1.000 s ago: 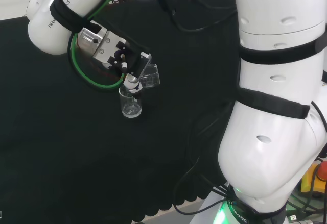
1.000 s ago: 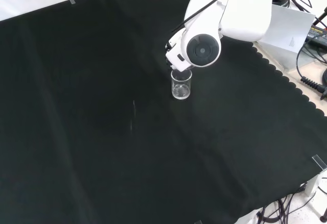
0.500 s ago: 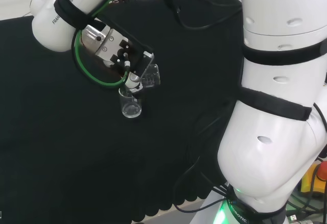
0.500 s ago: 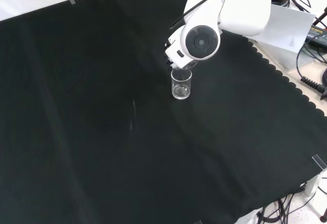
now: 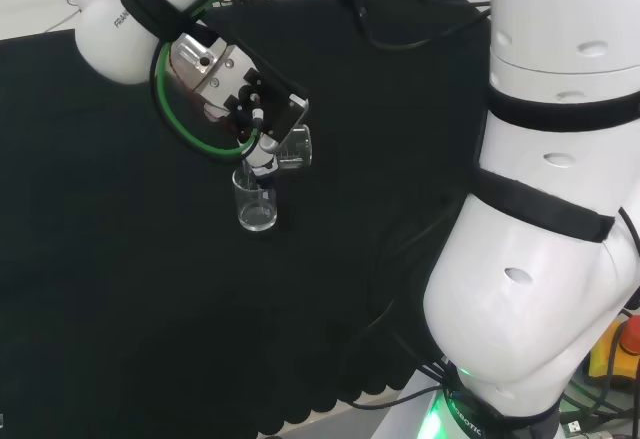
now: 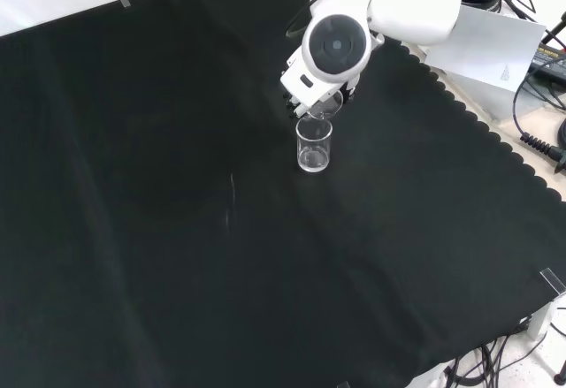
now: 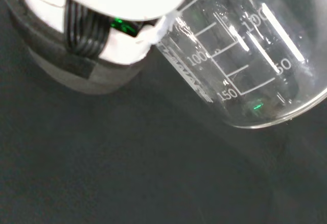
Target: Pour the water from the handheld beaker into the one on the table.
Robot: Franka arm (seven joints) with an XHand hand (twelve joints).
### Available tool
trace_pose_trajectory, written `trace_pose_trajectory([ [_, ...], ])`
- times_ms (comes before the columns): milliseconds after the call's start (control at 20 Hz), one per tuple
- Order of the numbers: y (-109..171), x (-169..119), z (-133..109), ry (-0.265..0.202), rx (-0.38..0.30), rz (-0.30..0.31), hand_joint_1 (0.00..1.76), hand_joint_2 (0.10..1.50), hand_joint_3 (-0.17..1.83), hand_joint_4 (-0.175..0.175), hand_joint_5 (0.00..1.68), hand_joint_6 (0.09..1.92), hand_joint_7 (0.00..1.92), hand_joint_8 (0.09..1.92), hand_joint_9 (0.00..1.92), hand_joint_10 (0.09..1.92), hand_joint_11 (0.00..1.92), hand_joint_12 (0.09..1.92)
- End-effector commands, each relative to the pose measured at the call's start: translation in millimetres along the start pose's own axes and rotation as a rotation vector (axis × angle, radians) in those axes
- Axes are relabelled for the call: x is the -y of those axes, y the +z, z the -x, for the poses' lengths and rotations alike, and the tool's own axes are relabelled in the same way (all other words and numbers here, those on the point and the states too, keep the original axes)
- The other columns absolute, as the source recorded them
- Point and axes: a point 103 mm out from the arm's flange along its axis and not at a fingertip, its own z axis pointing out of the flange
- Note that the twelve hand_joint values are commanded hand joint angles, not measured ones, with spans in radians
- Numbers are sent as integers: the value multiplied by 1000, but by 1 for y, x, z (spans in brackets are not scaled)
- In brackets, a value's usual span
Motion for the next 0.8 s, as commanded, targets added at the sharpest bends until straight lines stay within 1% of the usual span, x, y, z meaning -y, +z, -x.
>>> trace_pose_trajectory([
  [50,4,0,16,-73,-159,71,1161,732,498,45,1314,534,1586,187,1684,87,1548,602],
  [100,5,0,19,-81,-175,87,1160,732,497,46,1314,534,1586,186,1684,87,1549,602],
  [300,11,1,29,-86,-231,143,1159,734,495,49,1313,536,1584,183,1682,87,1547,601],
  [400,14,1,35,-111,-271,181,1158,735,494,51,1312,537,1584,182,1681,87,1546,600],
  [600,20,1,43,-124,-316,258,1158,736,492,52,1311,538,1584,180,1680,87,1544,600],
  [800,26,-1,53,-128,-375,302,1156,738,489,56,1309,542,1585,177,1679,87,1540,598],
])
